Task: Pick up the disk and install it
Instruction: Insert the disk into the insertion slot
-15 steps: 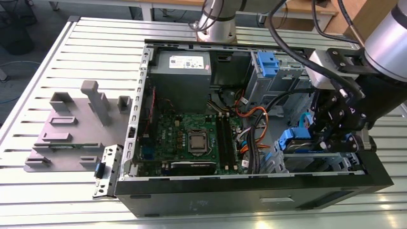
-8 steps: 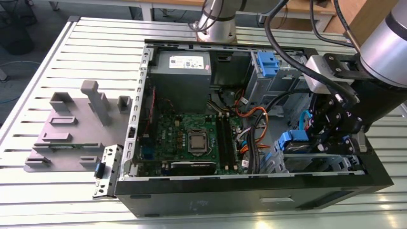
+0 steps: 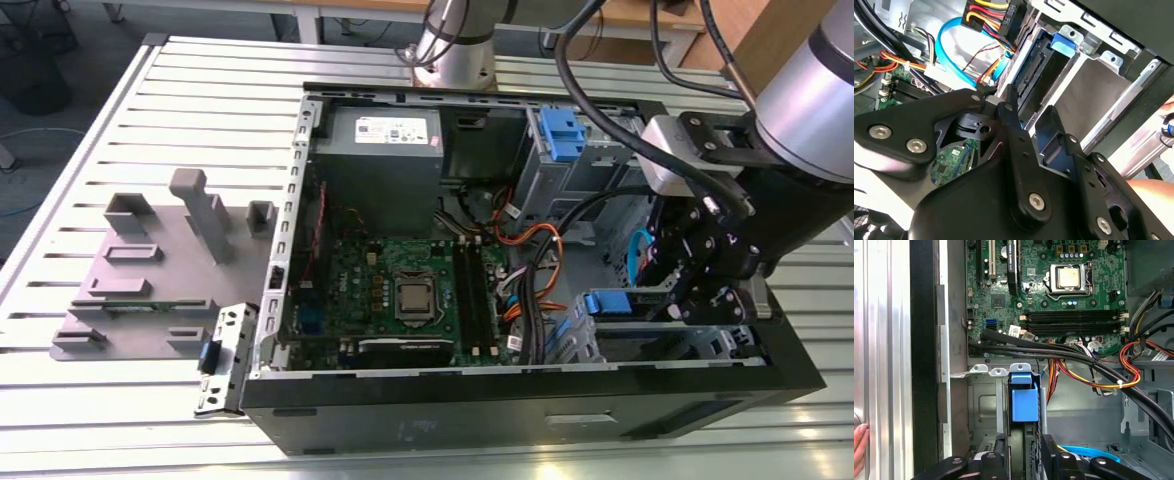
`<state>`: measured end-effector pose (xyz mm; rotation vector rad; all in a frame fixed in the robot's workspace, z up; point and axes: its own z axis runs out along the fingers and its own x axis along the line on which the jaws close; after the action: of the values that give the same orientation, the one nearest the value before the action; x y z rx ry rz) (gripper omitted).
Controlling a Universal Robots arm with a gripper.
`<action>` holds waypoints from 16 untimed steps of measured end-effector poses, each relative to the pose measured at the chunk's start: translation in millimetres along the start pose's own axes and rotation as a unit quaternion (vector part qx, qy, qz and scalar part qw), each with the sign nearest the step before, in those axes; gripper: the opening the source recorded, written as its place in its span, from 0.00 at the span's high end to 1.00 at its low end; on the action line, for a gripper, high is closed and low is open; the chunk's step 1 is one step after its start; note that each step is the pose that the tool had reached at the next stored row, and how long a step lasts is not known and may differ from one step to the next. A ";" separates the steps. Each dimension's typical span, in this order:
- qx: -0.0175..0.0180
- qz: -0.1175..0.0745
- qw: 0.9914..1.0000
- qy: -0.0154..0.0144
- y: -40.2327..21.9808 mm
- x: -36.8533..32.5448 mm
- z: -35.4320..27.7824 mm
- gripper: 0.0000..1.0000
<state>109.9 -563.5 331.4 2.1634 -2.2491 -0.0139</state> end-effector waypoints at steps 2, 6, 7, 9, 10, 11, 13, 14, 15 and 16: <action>0.000 0.000 1.000 0.000 0.0 0.0 0.0 0.58; 0.000 0.000 1.000 0.000 0.0 0.0 0.0 0.58; 0.000 0.000 1.000 0.000 0.0 0.0 -0.1 0.58; 0.000 0.000 1.000 0.000 0.0 0.0 -1.2 0.58; 0.000 0.000 1.000 0.000 0.1 0.0 -2.1 0.58; 0.000 0.000 1.000 0.000 0.1 0.0 -3.1 0.58; 0.000 0.000 1.000 0.000 0.1 0.1 -4.2 0.58; 0.000 0.000 1.000 0.000 0.1 0.1 -4.2 0.58; 0.000 0.000 1.000 0.000 0.1 0.1 -4.2 0.58; 0.000 0.000 1.000 0.000 0.3 0.1 -11.4 0.58</action>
<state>109.9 -563.6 342.8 2.1633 -2.2491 -0.0138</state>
